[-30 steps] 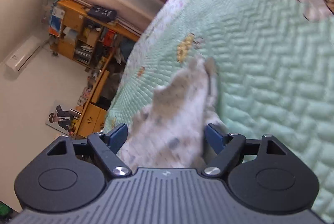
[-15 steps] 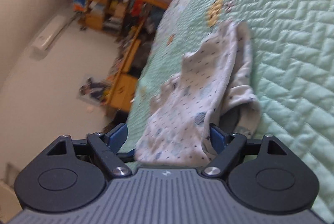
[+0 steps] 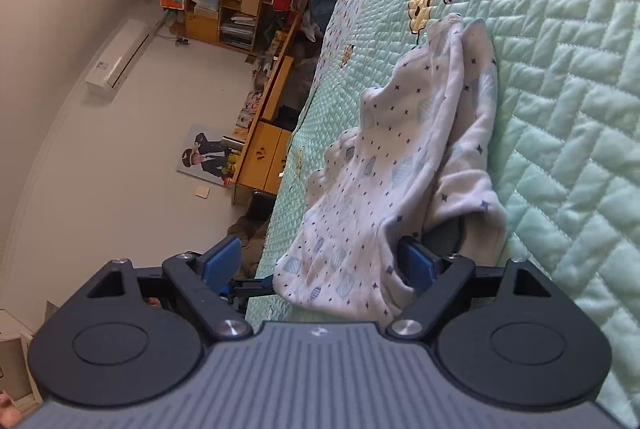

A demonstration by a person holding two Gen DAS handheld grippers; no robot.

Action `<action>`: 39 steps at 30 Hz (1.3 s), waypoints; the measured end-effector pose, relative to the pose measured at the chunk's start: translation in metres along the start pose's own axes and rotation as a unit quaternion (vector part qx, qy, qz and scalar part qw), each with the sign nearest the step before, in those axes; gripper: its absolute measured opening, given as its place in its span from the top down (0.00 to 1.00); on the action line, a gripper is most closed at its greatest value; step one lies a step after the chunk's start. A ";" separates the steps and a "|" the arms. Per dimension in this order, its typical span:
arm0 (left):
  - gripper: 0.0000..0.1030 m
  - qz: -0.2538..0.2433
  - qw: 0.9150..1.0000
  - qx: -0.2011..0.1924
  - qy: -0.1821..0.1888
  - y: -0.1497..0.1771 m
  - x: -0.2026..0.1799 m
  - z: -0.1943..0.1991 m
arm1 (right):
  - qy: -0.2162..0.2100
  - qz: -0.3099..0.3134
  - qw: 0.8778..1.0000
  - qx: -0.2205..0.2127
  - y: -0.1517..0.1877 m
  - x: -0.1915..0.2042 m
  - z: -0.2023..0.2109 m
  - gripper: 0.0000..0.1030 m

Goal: Fold clothes

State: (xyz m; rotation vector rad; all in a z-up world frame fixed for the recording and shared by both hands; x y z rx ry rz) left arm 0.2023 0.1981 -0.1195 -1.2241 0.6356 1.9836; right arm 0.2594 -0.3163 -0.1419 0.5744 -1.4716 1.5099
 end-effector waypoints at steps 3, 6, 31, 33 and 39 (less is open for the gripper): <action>0.01 0.016 1.000 -0.004 -0.005 -0.007 0.005 -0.002 | 0.004 -0.002 1.000 -0.002 0.002 0.000 0.000 0.17; 0.01 0.021 1.000 -0.001 0.004 -0.012 0.001 -0.009 | 0.002 -0.003 1.000 -0.004 0.001 0.001 -0.001 0.17; 0.54 -0.055 0.995 0.030 -0.079 -0.002 -0.015 -0.047 | -0.002 0.076 0.996 0.042 -0.003 0.008 0.000 0.54; 0.70 -0.069 0.994 0.024 -0.086 -0.001 -0.013 -0.042 | -0.009 0.079 0.996 0.035 -0.001 0.008 0.005 0.78; 0.91 -0.119 0.992 0.017 -0.035 0.004 -0.012 -0.024 | -0.030 0.089 0.995 0.013 0.005 0.006 0.021 0.91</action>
Point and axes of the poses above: each gripper's, at about its wrist camera, not at the fingertips, and z roughly against the way its jaws point, x to its left, y to its underside, the point moved 1 cm from there along -z, roughly the way its jaws point, and after that the axes turned 15 degrees about z, right-handed, at the moved point
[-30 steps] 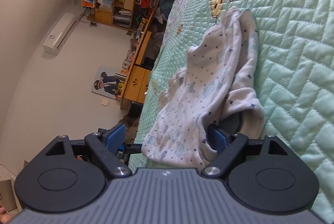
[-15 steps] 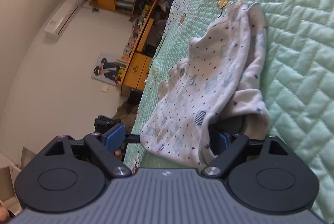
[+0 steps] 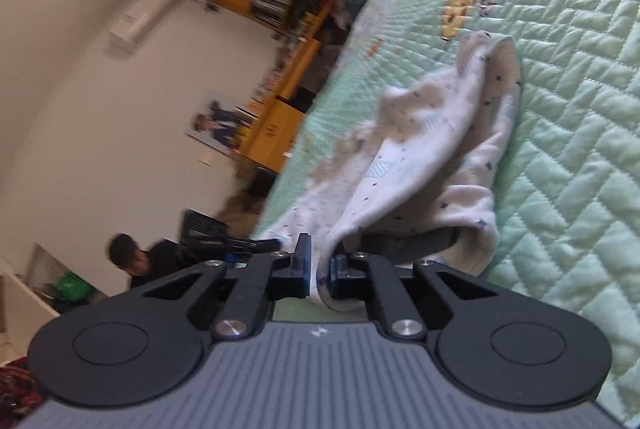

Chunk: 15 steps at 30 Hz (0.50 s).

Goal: Fold clothes

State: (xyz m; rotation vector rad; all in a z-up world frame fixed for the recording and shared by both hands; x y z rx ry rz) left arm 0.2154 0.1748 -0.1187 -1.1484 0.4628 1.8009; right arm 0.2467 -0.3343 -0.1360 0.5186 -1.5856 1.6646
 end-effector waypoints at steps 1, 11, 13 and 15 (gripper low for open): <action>0.91 -0.005 1.000 0.000 0.008 0.002 0.001 0.004 | -0.003 0.000 1.000 -0.002 0.002 0.000 0.004 0.91; 0.74 0.001 1.000 0.012 -0.015 0.014 0.029 0.020 | 0.016 -0.020 1.000 0.009 0.017 -0.004 0.031 0.90; 0.70 0.019 1.000 0.009 -0.022 0.011 0.037 0.020 | 0.044 -0.016 0.998 0.037 0.020 -0.002 0.027 0.88; 0.62 0.031 0.999 -0.002 -0.017 0.010 0.039 0.026 | 0.071 -0.004 0.995 0.069 0.021 0.003 0.025 0.87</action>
Point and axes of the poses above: each gripper's, at about its wrist camera, not at the fingertips, and z roughly against the way its jaws point, x to its left, y to its underside, the point moved 1 cm from there along -z, roughly the way its jaws point, and after that the axes turned 15 degrees about z, right-handed, at the moved point
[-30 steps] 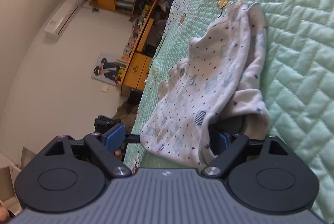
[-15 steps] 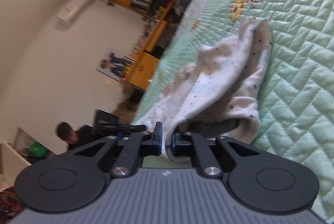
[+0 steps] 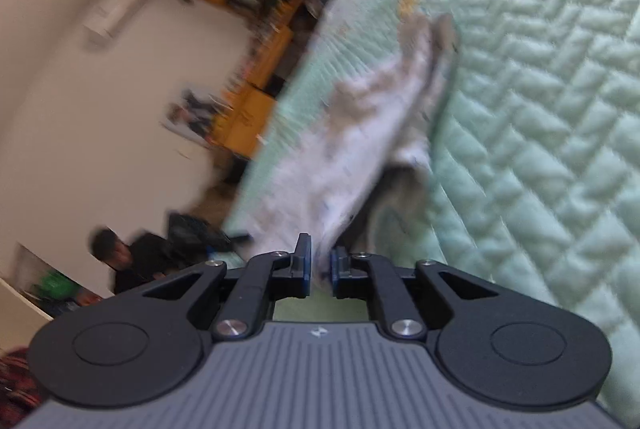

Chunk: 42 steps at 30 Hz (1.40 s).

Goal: Fold clothes

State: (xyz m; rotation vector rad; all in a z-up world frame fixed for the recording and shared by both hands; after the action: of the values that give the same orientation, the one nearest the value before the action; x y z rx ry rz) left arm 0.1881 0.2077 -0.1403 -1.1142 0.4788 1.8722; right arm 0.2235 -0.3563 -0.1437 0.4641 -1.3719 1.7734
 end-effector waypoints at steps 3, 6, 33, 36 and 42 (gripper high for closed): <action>0.28 -0.008 1.000 -0.026 0.005 0.006 -0.007 0.019 | 0.058 0.008 0.998 0.008 0.000 0.009 0.011 0.87; 0.24 -0.020 0.998 -0.060 0.000 0.015 -0.016 0.043 | 0.127 0.018 0.992 -0.009 -0.003 0.021 0.029 0.79; 0.01 -0.162 0.945 -0.165 -0.229 0.001 -0.128 -0.072 | 0.192 -0.085 0.968 -0.141 -0.091 0.000 -0.075 0.40; 0.06 -0.153 0.932 -0.160 -0.285 -0.004 -0.109 -0.079 | 0.213 -0.091 0.967 -0.109 -0.093 -0.015 -0.087 0.56; 0.06 -0.174 0.921 -0.175 -0.300 0.020 -0.122 -0.063 | 0.252 -0.073 0.954 -0.145 -0.090 0.006 -0.062 0.78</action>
State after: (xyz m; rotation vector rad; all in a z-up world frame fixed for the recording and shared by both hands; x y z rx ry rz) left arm 0.2289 0.0934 -0.0719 -0.7156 -0.3958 1.8881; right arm 0.3021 -0.2912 -0.1045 -0.0513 -1.1665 1.4089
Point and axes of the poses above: each gripper's, at about its wrist camera, not at the fingertips, and z roughly against the way its jaws point, x to its left, y to its underside, the point moved 1 cm from there along -z, roughly the way its jaws point, and after that the axes turned 15 degrees about z, right-handed, at the moved point
